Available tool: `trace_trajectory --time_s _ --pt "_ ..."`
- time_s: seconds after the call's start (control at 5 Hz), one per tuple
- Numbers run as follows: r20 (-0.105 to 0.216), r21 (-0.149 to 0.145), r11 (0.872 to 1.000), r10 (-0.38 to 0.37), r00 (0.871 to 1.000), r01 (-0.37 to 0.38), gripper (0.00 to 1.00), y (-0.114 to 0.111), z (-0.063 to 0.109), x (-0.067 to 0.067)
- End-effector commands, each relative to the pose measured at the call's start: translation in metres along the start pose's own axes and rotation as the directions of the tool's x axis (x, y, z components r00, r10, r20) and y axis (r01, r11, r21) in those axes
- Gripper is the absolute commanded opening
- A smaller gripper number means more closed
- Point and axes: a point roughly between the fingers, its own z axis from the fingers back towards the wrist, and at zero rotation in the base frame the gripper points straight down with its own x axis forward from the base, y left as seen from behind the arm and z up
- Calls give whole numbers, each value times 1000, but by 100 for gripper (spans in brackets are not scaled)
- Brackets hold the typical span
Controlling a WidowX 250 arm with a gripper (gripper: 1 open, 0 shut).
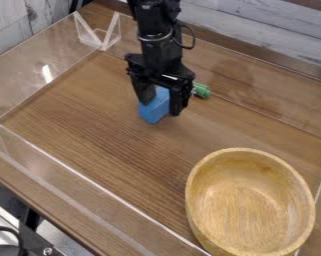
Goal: Put the blue block in the brown bowl
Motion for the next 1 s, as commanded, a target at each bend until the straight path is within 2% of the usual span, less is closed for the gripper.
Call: trace_trajectory --time_s 0.0,0.4,0.6,0.8 --pt "30 8 1000 -7 1000 7 100 3 -2 10" --pt "27 11 1000 -4 1000 4 100 6 -16 13" --pt "27 11 1000 -13 1000 13 0 5 -17 13" --pt "17 23 999 -24 1000 23 0 4 -11 11"
